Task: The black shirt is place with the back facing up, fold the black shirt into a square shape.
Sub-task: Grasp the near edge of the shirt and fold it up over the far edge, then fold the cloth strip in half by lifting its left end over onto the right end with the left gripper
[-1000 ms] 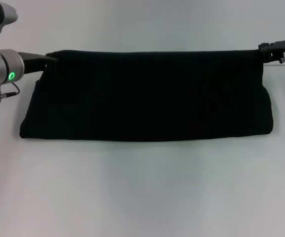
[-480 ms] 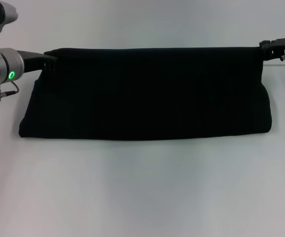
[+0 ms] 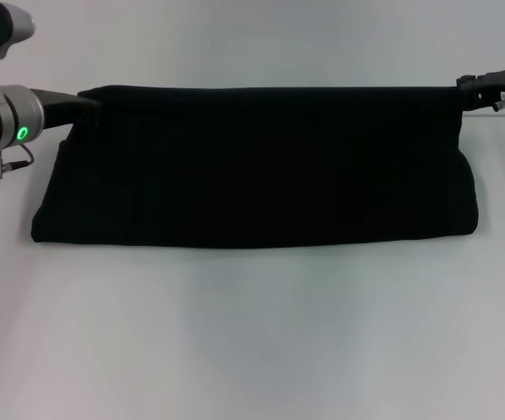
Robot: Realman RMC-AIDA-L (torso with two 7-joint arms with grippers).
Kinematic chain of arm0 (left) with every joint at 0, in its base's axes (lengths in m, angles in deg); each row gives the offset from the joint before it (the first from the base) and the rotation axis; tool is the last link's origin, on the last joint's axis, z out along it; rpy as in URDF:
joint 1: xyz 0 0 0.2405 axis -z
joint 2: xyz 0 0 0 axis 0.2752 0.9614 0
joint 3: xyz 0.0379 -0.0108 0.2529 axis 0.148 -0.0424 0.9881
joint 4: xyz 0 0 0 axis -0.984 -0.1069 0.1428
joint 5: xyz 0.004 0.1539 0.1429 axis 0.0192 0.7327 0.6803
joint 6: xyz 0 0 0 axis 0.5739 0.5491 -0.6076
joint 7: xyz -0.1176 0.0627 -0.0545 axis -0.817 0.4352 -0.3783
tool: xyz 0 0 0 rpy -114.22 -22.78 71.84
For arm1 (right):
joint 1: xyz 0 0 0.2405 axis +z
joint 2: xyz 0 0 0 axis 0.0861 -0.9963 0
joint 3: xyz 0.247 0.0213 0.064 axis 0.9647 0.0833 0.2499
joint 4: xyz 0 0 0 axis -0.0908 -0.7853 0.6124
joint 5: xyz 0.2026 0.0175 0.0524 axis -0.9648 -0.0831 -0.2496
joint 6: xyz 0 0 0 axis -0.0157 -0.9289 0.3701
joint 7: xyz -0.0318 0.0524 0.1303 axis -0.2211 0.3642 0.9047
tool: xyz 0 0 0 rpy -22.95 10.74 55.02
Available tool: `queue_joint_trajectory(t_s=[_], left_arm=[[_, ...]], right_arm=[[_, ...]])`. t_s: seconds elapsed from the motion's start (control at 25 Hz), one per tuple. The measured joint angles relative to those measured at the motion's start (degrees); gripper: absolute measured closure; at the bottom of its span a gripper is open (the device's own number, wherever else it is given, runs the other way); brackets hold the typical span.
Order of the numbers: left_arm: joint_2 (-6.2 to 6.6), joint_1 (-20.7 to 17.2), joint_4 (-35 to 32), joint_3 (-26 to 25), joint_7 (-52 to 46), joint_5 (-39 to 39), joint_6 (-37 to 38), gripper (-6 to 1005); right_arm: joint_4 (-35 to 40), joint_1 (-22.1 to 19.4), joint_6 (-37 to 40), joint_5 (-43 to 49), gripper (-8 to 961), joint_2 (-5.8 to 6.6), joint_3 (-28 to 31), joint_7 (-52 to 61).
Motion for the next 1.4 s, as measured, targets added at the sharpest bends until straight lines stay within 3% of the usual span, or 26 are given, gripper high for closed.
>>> queue_joint_trajectory(t_s=[0.72, 0.92, 1.08, 1.28, 1.4], left_arm=[[-0.64, 0.77, 1.56, 0.50, -0.29, 0.02, -1.30, 989], [-1.65, 0.88, 1.99, 0.50, -0.35, -0.02, -4.66, 963], [-2.25, 0.98, 3.46, 0.50, -0.46, -0.09, -9.77, 943], [-2.34, 0.76, 3.93, -0.24, -2.41, -0.53, -13.74, 727], [-1.73, 0.50, 3.35, -0.90, -5.15, -0.52, -12.89, 608]], right_arm=[[-0.90, -0.45, 0.52, 0.00, 904, -0.29, -0.41, 0.89], [-0.20, -1.07, 0.95, 0.09, 902, -0.36, -0.67, 0.92], [0.43, -1.45, 0.88, 0.01, 679, -0.39, -0.30, 0.93], [1.45, -1.91, 0.83, 0.00, 536, -0.11, -0.10, 3.33], [2.99, -2.73, 3.13, -0.05, 450, 0.17, -0.09, 5.76]])
